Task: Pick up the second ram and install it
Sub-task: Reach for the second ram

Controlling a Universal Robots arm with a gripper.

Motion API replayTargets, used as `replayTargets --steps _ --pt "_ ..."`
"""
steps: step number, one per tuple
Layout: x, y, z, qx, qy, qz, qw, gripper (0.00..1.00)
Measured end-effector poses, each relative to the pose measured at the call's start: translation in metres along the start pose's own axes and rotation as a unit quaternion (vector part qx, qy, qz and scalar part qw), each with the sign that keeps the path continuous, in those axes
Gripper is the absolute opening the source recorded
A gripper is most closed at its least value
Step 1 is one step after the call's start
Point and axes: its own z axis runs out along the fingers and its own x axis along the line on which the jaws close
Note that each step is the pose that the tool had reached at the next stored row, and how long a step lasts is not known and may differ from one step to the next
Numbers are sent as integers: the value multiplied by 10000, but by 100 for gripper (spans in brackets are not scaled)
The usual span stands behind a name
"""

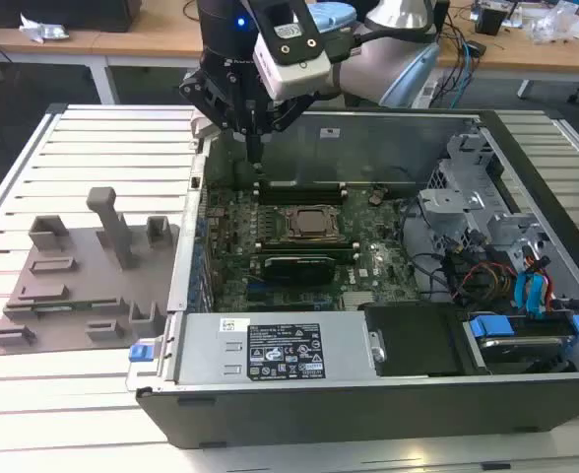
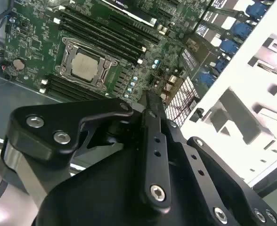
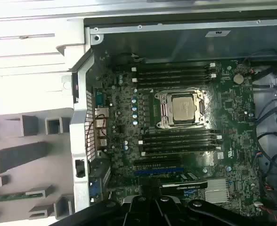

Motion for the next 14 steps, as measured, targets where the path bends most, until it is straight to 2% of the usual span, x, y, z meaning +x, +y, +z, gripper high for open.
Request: replayTargets --steps 2,3,4,5,7,8,14 --pt "107 -8 -4 0 -1 0 10000 10" --pt "214 -16 -7 0 -2 0 10000 10" --pt "274 -20 -8 0 -2 0 10000 10" --pt "296 -22 -9 0 -2 0 10000 10" --pt "385 -29 -12 0 -2 0 10000 10" --pt "531 -40 -15 0 -3 0 10000 10" --pt "881 -66 -22 -1 -3 0 10000 10"
